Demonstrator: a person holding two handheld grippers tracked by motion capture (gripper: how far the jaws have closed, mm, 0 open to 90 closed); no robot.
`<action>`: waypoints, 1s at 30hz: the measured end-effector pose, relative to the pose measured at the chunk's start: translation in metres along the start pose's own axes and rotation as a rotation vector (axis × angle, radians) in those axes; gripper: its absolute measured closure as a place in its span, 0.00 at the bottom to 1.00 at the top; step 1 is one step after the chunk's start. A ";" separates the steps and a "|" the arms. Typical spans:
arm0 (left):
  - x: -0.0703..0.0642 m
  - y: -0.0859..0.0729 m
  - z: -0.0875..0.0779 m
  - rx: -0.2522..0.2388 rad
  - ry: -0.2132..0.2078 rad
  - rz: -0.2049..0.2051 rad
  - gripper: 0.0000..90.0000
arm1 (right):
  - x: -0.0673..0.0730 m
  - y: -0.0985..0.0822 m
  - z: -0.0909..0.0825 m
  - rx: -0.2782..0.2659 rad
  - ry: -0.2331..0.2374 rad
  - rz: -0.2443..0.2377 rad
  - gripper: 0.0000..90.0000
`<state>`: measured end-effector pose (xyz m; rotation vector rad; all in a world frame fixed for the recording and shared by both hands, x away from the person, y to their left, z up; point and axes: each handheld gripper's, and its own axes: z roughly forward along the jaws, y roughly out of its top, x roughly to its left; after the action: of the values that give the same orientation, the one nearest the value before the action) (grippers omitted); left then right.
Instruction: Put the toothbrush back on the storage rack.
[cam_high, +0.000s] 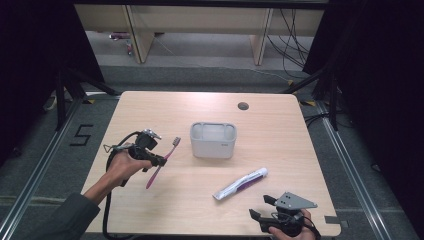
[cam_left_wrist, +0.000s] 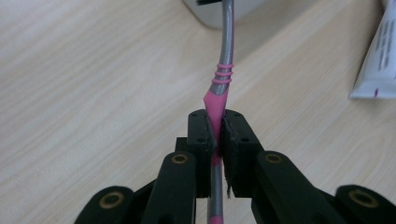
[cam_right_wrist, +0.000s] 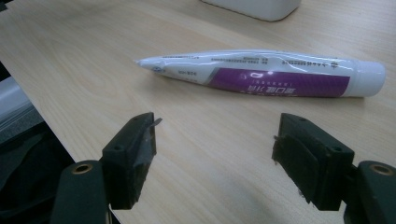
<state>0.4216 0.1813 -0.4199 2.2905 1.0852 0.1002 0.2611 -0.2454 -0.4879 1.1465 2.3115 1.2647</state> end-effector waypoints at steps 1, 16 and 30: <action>0.000 0.001 -0.002 -0.032 -0.008 -0.008 0.91 | -0.001 0.000 0.000 -0.002 -0.004 -0.008 0.33; -0.002 0.022 -0.035 -0.397 -0.059 -0.083 0.91 | -0.001 0.000 0.001 0.000 0.000 -0.002 0.33; -0.011 0.056 -0.031 -0.546 -0.057 -0.097 0.91 | -0.002 0.000 0.001 -0.005 -0.002 -0.028 0.33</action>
<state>0.4426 0.1612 -0.3621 1.7408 0.9908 0.2572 0.2633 -0.2467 -0.4887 1.1095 2.3131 1.2585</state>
